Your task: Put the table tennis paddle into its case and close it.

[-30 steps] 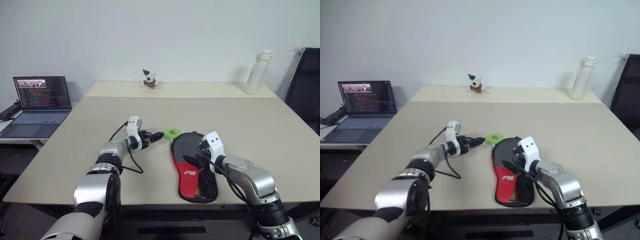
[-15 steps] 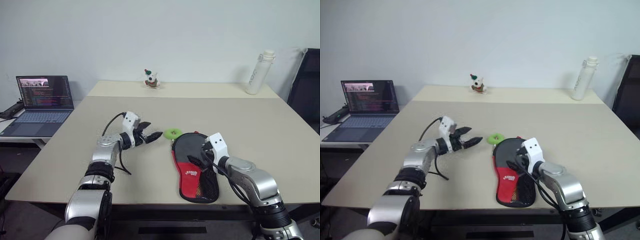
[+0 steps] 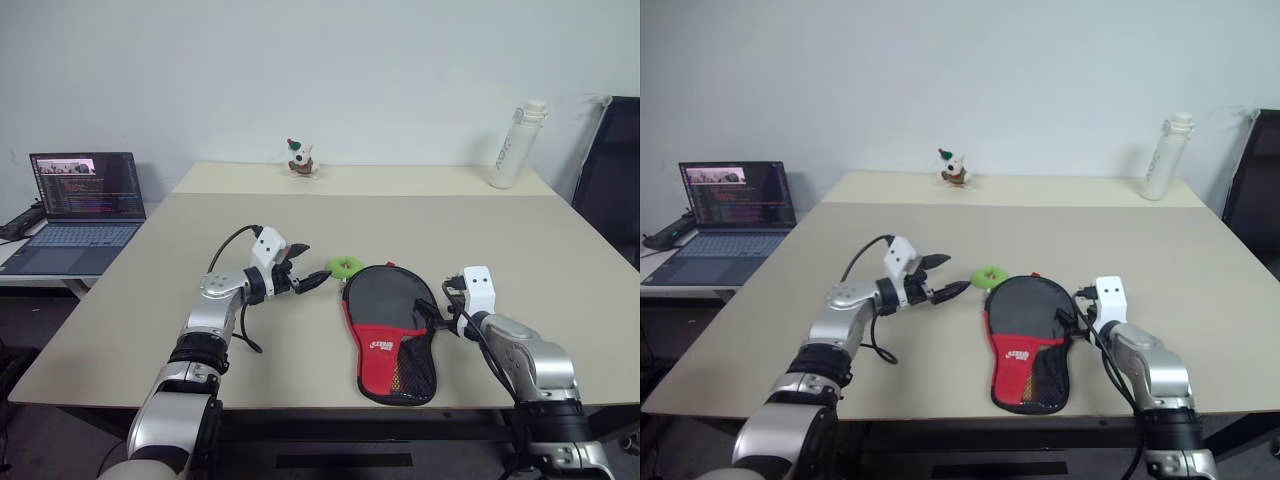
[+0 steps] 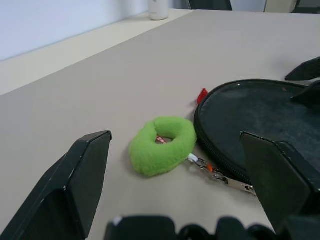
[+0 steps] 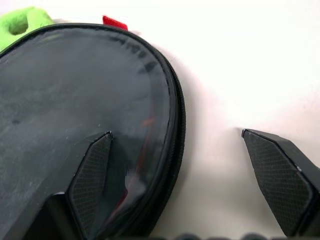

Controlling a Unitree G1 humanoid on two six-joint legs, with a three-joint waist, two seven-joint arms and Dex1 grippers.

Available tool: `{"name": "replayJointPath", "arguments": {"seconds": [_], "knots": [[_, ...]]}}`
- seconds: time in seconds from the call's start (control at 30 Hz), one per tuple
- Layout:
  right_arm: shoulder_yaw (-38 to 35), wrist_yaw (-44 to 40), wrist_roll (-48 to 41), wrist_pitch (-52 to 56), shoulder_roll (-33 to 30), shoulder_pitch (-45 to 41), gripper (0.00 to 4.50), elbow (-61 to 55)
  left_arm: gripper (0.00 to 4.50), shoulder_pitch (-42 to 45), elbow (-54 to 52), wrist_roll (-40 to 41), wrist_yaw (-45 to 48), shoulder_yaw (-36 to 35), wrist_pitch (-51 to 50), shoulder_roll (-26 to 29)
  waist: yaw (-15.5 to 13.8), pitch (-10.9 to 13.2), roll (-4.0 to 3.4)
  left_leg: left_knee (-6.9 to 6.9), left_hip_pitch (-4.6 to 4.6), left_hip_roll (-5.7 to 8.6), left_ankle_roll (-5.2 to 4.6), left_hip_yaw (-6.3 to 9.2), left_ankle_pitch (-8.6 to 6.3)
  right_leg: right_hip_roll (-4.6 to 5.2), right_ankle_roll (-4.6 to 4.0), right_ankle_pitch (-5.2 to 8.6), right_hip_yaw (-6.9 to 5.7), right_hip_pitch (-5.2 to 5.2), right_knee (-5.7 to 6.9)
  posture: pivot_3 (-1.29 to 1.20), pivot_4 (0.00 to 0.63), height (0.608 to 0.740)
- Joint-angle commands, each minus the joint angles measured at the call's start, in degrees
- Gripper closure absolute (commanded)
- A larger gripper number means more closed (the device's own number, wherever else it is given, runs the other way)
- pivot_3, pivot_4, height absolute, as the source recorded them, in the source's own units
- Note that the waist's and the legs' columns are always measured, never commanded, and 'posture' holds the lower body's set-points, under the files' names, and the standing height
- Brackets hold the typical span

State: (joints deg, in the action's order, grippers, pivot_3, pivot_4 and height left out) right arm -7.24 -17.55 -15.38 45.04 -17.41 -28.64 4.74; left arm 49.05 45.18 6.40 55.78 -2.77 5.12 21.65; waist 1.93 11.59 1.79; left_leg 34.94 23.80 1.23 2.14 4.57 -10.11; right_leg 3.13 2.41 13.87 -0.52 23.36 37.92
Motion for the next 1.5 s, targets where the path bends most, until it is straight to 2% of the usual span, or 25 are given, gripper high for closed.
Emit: {"name": "replayJointPath", "arguments": {"seconds": [0.03,0.2,0.43,0.77,1.1,1.23,1.4,1.5], "knots": [[-0.36,-0.98,-1.41,0.37,0.89,-1.48,0.65,2.06,0.00,-0.23,-3.10,1.10,0.35,-0.13,-0.49,0.93,0.00,0.00,0.00,0.00,0.00,0.00,0.00,0.01,0.00,0.00,0.00,0.00,0.00,0.00,0.00,0.00,0.150,0.740],[0.32,-2.36,-2.76,4.15,1.10,-2.51,2.42,3.45,0.00,-1.31,-4.97,1.40,0.74,-0.08,-1.34,1.57,-0.01,-0.01,0.00,0.01,0.00,-0.01,0.00,0.00,0.00,0.00,0.00,0.00,0.01,-0.01,0.01,0.00,0.150,0.740],[1.22,-4.78,-3.30,8.19,-0.46,-2.89,4.47,3.58,0.00,-2.68,-7.57,1.97,2.09,-0.02,-3.09,2.33,-0.02,-0.03,0.00,0.01,-0.03,-0.01,0.00,0.01,0.00,-0.01,-0.01,0.00,0.00,-0.02,0.02,0.00,0.150,0.740],[5.94,-11.36,-5.81,14.25,-4.45,-1.22,4.47,-3.82,0.00,-6.12,-14.31,3.42,6.27,1.14,-7.84,3.43,-0.03,-0.03,0.00,-0.04,-0.01,-0.02,-0.01,0.03,-0.01,-0.01,-0.01,0.00,-0.02,-0.02,-0.02,0.00,0.150,0.740],[3.62,-7.94,-4.59,12.92,-3.28,-1.53,4.47,-3.81,0.00,-6.62,-14.50,3.38,4.63,1.03,-8.12,3.10,0.01,-0.03,0.01,-0.03,-0.03,-0.04,-0.01,0.03,-0.01,-0.02,-0.01,0.01,-0.02,-0.02,-0.01,0.00,0.150,0.740],[-1.75,-3.36,-4.42,10.59,-2.12,-1.81,3.44,-6.90,0.00,-6.70,-13.98,3.32,2.29,0.25,-7.76,3.28,-0.02,-0.03,0.00,-0.02,-0.03,-0.04,-0.01,0.02,-0.01,-0.02,-0.01,0.01,-0.01,-0.02,0.00,0.00,0.150,0.740],[-5.48,-2.62,-7.43,7.50,-0.82,-1.46,1.66,-15.23,0.00,-6.20,-13.14,3.70,-0.67,-0.60,-8.89,3.09,-0.09,-0.02,0.00,0.00,0.00,-0.01,-0.01,0.02,-0.01,0.00,0.00,0.01,0.00,-0.02,0.00,0.00,0.150,0.740],[-4.14,-5.91,-12.24,10.03,-0.20,-1.03,0.57,-20.85,0.00,-4.38,-10.30,2.85,-3.30,-0.52,-9.66,2.71,-0.07,-0.02,0.00,-0.01,-0.01,-0.03,0.00,0.03,-0.01,-0.01,0.00,0.01,-0.01,-0.02,-0.01,0.00,0.150,0.740]]}}
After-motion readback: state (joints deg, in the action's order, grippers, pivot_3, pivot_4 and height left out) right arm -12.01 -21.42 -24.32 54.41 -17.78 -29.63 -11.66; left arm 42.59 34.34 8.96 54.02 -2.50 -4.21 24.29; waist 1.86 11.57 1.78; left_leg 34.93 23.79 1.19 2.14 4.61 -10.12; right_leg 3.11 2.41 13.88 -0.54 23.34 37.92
